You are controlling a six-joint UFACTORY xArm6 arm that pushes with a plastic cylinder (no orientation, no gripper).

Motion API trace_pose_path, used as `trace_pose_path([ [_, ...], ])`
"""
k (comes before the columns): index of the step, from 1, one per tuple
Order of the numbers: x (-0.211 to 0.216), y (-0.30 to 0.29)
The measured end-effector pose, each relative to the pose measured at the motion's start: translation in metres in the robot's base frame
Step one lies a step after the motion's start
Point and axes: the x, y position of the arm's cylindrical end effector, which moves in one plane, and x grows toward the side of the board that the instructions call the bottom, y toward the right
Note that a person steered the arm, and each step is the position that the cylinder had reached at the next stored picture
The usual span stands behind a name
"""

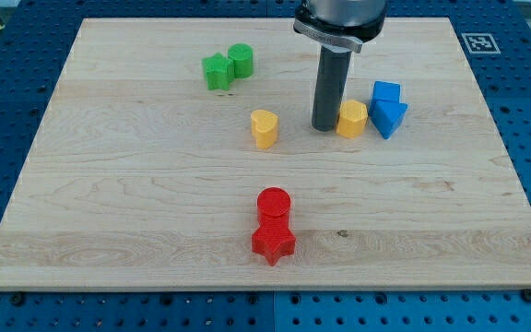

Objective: Move your arm towards right center of the board

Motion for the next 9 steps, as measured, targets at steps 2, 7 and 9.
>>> trace_pose_path([
  [2, 0.002, 0.017],
  [7, 0.062, 0.009],
  [9, 0.073, 0.095],
])
